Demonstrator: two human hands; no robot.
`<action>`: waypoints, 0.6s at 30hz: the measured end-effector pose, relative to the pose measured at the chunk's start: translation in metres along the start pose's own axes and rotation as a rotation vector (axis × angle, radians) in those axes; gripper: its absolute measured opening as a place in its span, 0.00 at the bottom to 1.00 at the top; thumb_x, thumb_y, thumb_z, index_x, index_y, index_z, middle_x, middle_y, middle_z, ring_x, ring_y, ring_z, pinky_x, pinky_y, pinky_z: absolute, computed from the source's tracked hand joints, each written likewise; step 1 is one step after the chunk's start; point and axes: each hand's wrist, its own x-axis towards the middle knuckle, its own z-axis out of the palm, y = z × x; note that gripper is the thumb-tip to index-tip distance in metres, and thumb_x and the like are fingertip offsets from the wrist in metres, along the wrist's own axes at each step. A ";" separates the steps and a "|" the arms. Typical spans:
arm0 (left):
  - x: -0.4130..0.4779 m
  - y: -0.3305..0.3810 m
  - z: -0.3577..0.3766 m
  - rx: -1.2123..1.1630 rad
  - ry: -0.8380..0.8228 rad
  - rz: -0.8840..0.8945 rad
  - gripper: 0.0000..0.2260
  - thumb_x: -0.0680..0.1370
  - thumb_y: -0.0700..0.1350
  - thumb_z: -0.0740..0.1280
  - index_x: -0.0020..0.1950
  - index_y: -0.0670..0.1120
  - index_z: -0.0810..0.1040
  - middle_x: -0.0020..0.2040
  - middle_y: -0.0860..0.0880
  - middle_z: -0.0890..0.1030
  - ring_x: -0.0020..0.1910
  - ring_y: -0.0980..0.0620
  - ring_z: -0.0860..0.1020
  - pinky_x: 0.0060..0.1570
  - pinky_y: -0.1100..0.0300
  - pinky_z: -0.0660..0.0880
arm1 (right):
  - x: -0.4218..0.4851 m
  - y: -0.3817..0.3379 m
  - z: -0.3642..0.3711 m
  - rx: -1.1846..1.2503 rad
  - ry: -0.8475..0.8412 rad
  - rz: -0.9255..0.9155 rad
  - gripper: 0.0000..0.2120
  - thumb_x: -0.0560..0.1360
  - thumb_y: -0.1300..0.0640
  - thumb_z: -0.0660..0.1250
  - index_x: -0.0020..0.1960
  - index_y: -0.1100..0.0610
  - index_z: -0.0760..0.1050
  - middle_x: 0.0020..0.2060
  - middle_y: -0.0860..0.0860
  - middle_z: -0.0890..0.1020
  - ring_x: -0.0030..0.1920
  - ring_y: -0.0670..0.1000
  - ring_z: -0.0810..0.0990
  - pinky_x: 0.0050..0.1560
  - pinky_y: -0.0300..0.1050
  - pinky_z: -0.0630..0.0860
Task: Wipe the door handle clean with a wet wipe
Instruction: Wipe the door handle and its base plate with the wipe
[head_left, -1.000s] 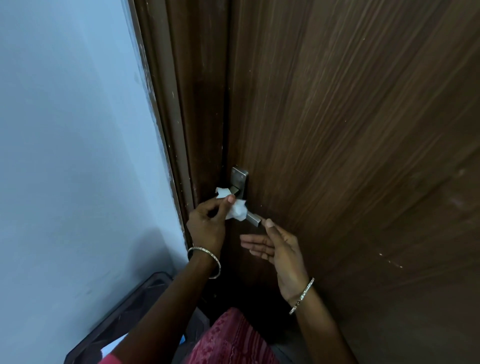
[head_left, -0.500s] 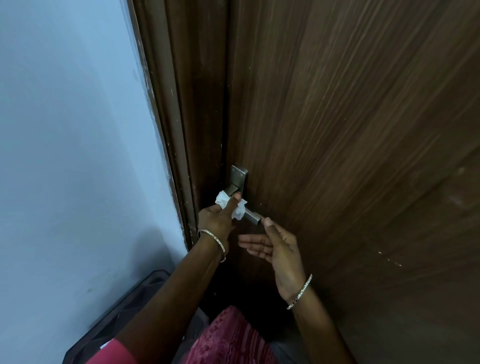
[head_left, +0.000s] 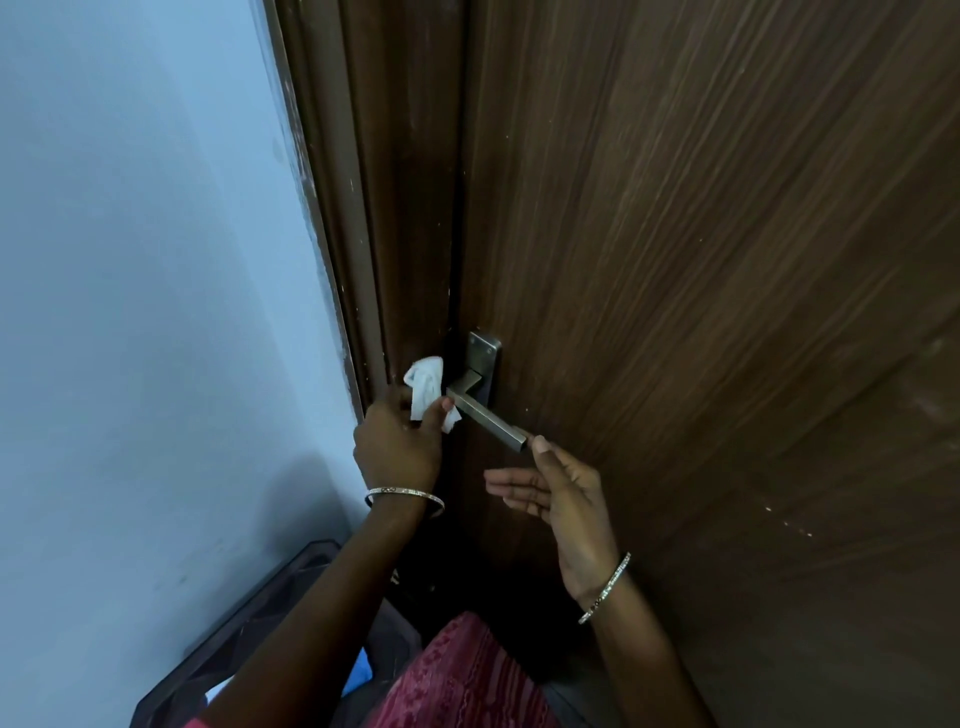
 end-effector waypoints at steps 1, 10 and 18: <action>0.000 0.001 -0.002 0.049 0.036 0.075 0.14 0.74 0.54 0.72 0.51 0.44 0.81 0.43 0.46 0.84 0.43 0.44 0.81 0.34 0.63 0.63 | 0.000 0.000 0.000 0.005 0.002 0.001 0.13 0.84 0.50 0.55 0.56 0.49 0.79 0.44 0.60 0.88 0.48 0.58 0.87 0.53 0.50 0.78; 0.004 0.000 -0.001 0.091 -0.083 0.616 0.06 0.73 0.45 0.73 0.41 0.44 0.79 0.51 0.48 0.82 0.49 0.51 0.80 0.44 0.75 0.65 | 0.000 -0.001 0.000 -0.004 -0.012 0.006 0.14 0.85 0.49 0.54 0.58 0.49 0.78 0.44 0.59 0.88 0.48 0.56 0.88 0.54 0.50 0.78; 0.007 -0.001 0.005 0.132 -0.071 0.577 0.15 0.74 0.33 0.66 0.59 0.42 0.72 0.37 0.42 0.81 0.31 0.41 0.80 0.32 0.62 0.66 | -0.001 -0.001 0.001 -0.011 0.003 0.009 0.14 0.84 0.49 0.55 0.57 0.49 0.79 0.44 0.60 0.88 0.49 0.59 0.87 0.55 0.53 0.77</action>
